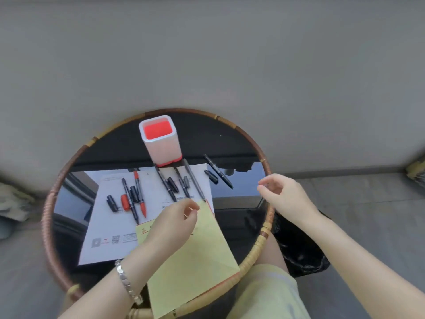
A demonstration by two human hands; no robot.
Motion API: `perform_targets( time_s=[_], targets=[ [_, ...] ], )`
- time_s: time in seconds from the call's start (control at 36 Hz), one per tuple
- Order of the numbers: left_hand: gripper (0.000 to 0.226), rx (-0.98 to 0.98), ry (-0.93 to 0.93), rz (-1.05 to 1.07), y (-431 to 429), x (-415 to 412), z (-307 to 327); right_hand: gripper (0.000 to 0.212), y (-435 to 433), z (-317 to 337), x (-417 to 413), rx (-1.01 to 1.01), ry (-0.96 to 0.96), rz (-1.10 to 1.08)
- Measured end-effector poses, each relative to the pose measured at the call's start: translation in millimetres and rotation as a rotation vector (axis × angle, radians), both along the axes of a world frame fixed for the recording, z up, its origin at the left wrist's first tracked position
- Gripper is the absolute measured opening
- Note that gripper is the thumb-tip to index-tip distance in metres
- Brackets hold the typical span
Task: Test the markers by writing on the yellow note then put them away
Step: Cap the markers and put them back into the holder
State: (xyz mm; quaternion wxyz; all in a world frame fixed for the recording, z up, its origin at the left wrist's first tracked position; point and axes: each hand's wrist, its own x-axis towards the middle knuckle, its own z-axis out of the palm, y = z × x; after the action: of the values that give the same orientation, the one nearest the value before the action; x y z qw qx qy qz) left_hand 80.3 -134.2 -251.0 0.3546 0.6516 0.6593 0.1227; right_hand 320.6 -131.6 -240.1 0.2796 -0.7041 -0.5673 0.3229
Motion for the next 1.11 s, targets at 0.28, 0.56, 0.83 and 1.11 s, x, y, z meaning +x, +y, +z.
perform_targets(
  time_s=[0.28,0.56,0.83,1.11],
  targets=[
    [0.028,0.195,0.147,0.363,16.2,-104.4,-7.0,0.019,30.2,6.9,-128.5,-0.076,-0.081,0.424],
    [0.038,0.058,0.266,0.391,46.1,-144.7,-22.7,0.022,33.6,-1.4,-174.6,-0.113,-0.17,0.551],
    [0.027,0.069,-0.046,0.584,34.2,-151.2,-24.8,0.024,41.8,-2.9,-202.8,-0.103,-0.195,0.599],
    [0.008,0.241,-0.298,0.753,6.7,-169.6,-12.1,0.017,61.0,-19.4,-276.7,0.008,-0.436,0.55]
  ],
)
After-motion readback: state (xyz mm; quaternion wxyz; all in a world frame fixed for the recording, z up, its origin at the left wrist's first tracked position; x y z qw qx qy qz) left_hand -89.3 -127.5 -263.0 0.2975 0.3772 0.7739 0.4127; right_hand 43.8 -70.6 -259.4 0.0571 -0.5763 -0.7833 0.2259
